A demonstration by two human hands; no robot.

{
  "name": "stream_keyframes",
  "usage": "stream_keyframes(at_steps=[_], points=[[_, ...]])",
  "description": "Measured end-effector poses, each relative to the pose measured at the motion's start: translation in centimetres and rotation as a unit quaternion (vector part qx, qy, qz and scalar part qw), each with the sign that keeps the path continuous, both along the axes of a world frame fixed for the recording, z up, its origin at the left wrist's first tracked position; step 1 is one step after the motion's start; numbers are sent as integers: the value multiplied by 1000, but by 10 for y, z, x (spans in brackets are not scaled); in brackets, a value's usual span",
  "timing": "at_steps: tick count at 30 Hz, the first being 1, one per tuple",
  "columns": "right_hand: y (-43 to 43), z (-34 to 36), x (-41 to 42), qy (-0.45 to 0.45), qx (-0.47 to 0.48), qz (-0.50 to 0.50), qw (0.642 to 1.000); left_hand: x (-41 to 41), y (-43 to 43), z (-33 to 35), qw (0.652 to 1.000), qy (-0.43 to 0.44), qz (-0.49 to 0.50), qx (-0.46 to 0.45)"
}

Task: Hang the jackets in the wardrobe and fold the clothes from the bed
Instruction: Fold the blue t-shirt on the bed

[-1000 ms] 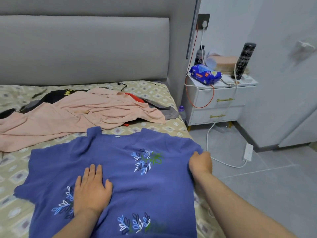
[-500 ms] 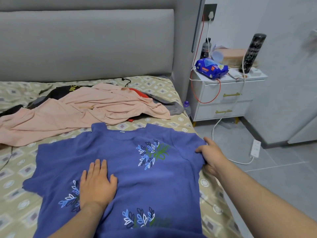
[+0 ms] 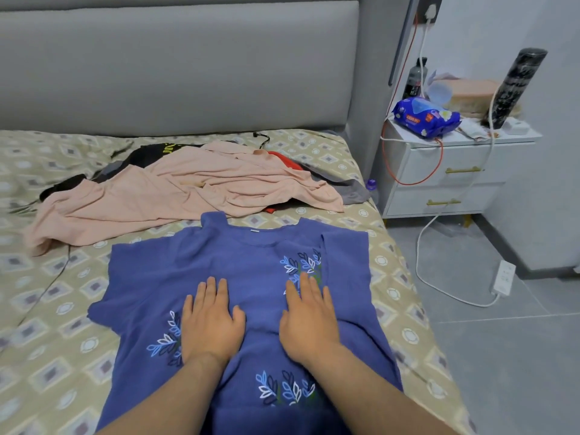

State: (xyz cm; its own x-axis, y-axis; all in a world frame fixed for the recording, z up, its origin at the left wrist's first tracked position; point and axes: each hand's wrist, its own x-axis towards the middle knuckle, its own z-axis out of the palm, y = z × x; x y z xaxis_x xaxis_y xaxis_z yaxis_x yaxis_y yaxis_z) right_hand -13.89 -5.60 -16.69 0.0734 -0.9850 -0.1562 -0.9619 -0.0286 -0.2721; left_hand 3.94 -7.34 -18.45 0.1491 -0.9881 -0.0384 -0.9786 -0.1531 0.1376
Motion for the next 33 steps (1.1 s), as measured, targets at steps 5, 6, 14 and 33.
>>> stream_keyframes(at_steps=[5,6,14,33], points=[[9,-26,6,26,-29,-13,999,4,-1,2,1000,10,-5,3],[7,-25,7,36,-32,-15,999,5,-1,2,1000,17,-13,4],[4,-33,11,56,-53,-33,996,114,-15,42,939,235,168,-185],[1,-38,13,50,-83,-54,994,206,-57,52,696,590,409,8]])
